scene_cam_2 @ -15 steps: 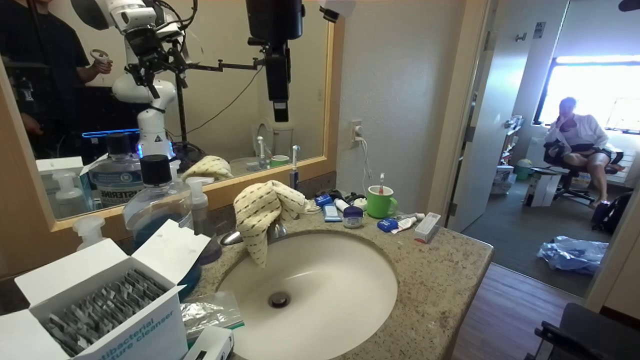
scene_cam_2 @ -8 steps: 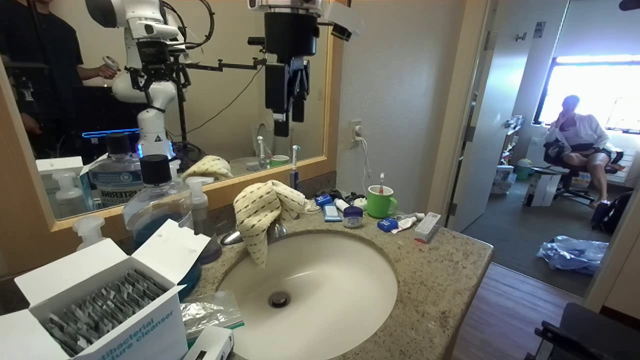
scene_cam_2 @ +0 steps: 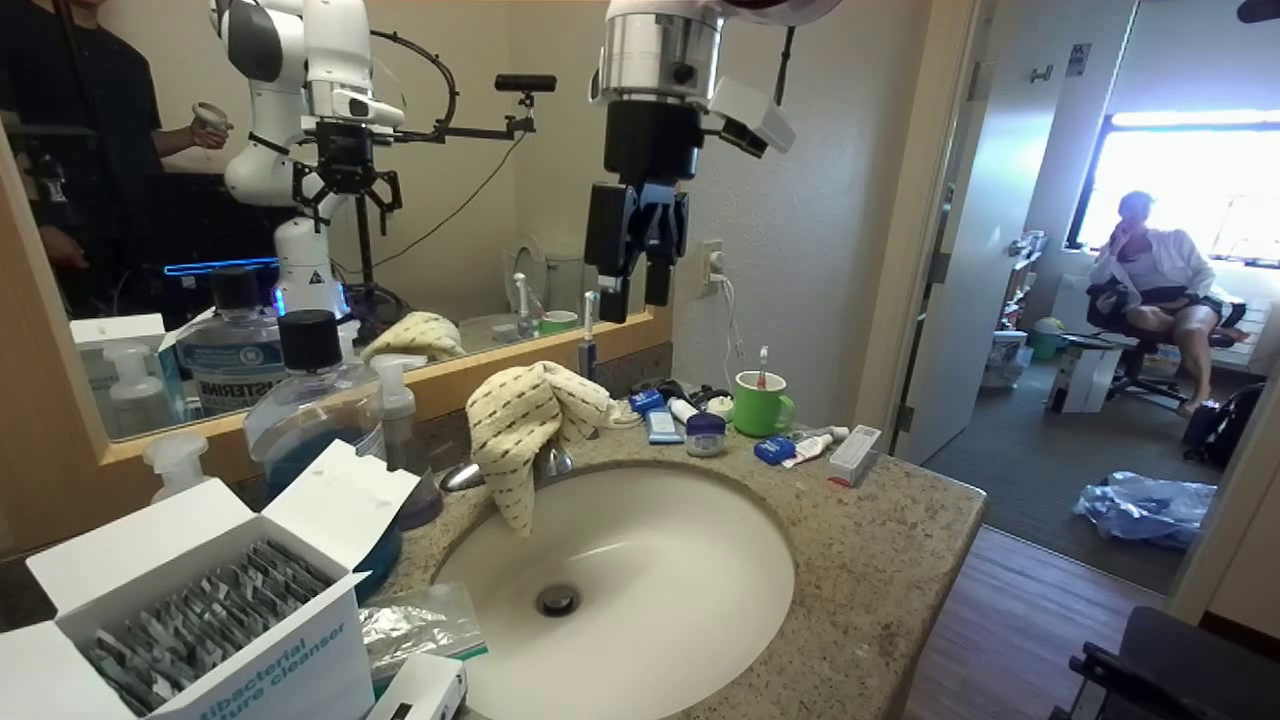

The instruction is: Pick the towel on the counter and put it on the faucet

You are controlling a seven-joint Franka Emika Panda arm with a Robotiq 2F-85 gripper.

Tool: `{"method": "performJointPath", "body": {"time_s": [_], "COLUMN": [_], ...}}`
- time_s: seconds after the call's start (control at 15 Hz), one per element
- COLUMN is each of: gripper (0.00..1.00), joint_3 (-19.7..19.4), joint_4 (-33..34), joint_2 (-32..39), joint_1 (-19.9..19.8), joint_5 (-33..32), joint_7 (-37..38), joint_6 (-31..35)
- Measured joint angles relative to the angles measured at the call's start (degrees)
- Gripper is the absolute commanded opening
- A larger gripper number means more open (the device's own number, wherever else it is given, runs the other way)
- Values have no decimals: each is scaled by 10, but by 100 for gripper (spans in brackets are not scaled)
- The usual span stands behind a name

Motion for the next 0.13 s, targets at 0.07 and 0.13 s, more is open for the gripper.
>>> {"method": "performJointPath", "body": {"time_s": [0.07,0.13], "gripper": [100,100], "joint_3": [-1,-1], "joint_4": [-9,-15], "joint_2": [-6,-11], "joint_1": [0,0], "joint_5": [-1,-1], "joint_7": [10,13], "joint_6": [0,0]}}
